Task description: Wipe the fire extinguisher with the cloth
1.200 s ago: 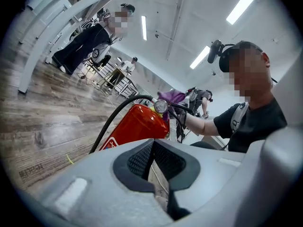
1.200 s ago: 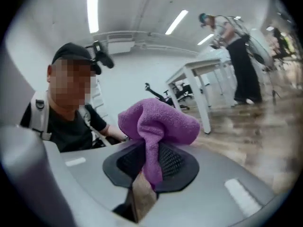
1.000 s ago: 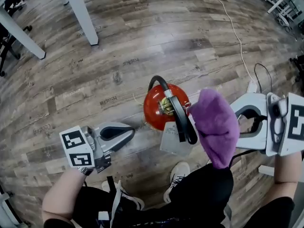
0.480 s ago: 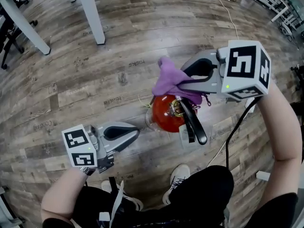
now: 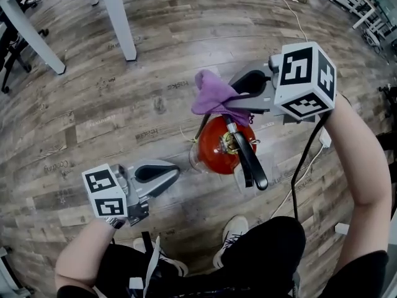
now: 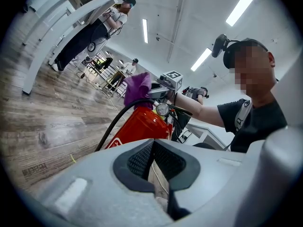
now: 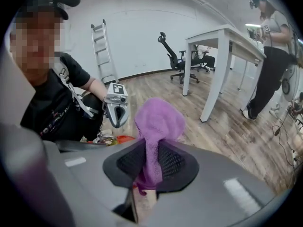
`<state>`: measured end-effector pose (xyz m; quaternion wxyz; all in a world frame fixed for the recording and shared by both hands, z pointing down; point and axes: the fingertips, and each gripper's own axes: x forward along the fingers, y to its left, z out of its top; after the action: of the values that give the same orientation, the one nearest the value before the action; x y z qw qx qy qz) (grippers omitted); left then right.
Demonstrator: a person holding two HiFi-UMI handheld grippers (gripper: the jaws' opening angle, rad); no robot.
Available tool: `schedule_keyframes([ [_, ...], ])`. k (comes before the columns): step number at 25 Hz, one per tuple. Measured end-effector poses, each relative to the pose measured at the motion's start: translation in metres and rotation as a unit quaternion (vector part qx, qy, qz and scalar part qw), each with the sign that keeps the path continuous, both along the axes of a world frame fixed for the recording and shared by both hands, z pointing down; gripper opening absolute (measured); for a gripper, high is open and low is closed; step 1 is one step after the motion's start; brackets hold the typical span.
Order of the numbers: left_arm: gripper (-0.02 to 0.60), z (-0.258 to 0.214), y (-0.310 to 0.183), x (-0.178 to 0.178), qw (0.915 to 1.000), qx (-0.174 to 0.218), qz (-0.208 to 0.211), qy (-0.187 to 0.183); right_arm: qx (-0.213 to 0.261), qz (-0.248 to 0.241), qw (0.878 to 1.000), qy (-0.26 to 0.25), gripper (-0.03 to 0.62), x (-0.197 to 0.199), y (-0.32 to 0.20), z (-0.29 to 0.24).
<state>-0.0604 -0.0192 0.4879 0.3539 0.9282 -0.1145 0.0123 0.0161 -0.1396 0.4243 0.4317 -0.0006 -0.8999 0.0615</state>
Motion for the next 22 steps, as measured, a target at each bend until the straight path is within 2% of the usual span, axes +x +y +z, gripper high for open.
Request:
schedule_keyframes([
  [4,0.000,-0.002,-0.004,0.001,1.0000,-0.003,-0.006,0.006,-0.002,-0.056,0.998,-0.009,0.067,0.003,0.044,-0.024],
  [8,0.000,-0.008,-0.015,0.003,0.9993,0.005,-0.031,0.021,0.031,-0.111,0.993,0.038,0.067,0.018,0.089,-0.046],
  [11,0.000,-0.001,-0.014,0.004,0.9994,0.004,-0.030,0.015,0.053,-0.120,0.988,0.083,0.067,0.034,0.119,-0.052],
  [13,0.002,0.000,-0.016,0.003,0.9994,0.008,-0.031,0.014,0.069,-0.124,0.985,0.095,0.067,0.039,0.136,-0.055],
  [16,0.002,-0.020,-0.018,0.000,0.9979,0.033,-0.041,0.038,0.054,-0.128,0.985,0.100,0.067,0.048,0.159,-0.060],
  [18,0.002,-0.040,-0.012,0.003,0.9957,0.071,-0.030,0.051,0.023,-0.119,0.990,0.078,0.067,0.049,0.167,-0.069],
  [20,0.009,-0.059,-0.003,0.009,0.9916,0.115,-0.011,0.058,-0.012,-0.083,0.996,0.020,0.067,0.042,0.161,-0.081],
  [22,0.088,-0.077,-0.001,0.014,0.9859,0.150,-0.002,0.074,-0.045,-0.031,0.997,-0.056,0.067,0.031,0.148,-0.092],
])
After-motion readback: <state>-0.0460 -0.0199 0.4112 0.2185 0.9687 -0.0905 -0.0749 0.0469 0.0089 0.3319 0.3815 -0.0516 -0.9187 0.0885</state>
